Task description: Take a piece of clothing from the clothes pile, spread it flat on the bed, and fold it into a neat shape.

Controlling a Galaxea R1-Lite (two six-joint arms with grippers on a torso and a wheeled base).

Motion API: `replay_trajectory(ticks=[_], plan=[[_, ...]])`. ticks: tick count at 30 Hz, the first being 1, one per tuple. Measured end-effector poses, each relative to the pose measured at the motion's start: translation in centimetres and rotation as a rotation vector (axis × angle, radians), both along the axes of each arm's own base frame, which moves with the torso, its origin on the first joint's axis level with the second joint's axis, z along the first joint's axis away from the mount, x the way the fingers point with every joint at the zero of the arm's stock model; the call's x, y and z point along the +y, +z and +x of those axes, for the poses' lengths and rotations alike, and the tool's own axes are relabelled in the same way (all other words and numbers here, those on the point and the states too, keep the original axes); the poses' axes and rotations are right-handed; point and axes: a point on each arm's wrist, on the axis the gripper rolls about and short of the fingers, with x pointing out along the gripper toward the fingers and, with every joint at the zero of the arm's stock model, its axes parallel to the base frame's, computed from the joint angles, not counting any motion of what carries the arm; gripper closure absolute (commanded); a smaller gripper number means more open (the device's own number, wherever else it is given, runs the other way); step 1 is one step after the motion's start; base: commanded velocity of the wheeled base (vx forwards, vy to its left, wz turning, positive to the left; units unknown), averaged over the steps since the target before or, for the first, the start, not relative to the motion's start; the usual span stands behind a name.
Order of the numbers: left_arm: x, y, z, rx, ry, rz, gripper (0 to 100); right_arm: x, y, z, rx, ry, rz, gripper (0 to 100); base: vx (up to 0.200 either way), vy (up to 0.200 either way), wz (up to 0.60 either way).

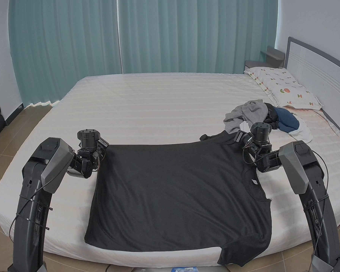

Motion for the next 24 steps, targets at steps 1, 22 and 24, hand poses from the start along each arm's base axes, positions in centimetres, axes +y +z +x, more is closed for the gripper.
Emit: replay_trajectory(ticks=[1, 22, 24], plan=[[0.0, -0.1, 0.0, 0.001, 0.001, 0.0, 100, 0.1, 0.3, 0.0, -0.002, 0.005, 0.0, 100, 0.0, 0.0, 0.0], [-0.1, -0.7, 0.3, 0.008, -0.004, 0.005, 100, -0.6, -1.4, 0.0, 0.05, 0.006, -0.01, 100, 0.0, 0.0, 0.0], [-0.1, -0.7, 0.3, 0.008, -0.004, 0.005, 100, -0.6, -1.7, 0.0, 0.056, 0.006, -0.011, 0, 0.0, 0.0, 0.0]])
